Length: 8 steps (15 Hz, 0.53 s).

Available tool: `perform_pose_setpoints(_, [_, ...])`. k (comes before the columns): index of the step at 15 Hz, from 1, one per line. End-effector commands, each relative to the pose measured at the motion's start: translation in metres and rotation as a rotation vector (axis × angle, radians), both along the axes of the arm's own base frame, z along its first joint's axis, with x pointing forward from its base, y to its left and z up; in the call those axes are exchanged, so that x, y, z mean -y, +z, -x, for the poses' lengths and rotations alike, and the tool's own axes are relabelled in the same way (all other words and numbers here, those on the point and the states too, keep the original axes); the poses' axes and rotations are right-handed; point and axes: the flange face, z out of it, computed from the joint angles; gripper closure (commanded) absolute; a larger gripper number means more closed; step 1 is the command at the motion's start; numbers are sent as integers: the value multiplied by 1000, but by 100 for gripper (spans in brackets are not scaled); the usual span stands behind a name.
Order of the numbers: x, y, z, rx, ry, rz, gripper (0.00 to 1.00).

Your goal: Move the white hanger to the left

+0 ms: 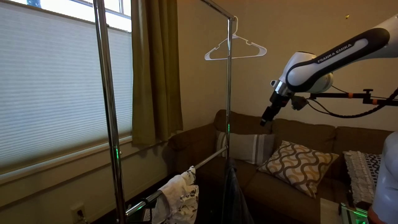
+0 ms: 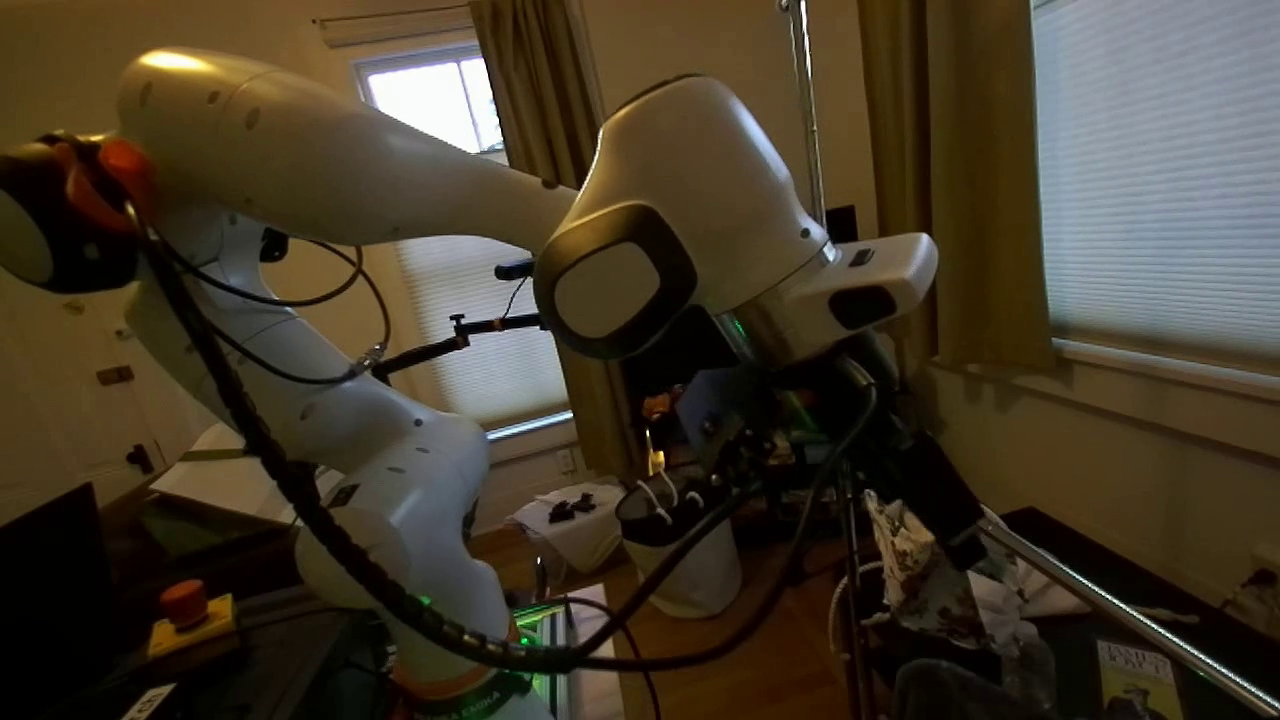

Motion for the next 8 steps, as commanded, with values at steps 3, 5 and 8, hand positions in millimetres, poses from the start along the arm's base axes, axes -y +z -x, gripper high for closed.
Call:
perform_pose_setpoints(3, [0,-7,1,34,-15,23,0])
perform_pose_setpoints(5, [0,-6,1,35,-16,24,0])
perform_pose_setpoints(8, [0,-6,1,35,-16,25,0])
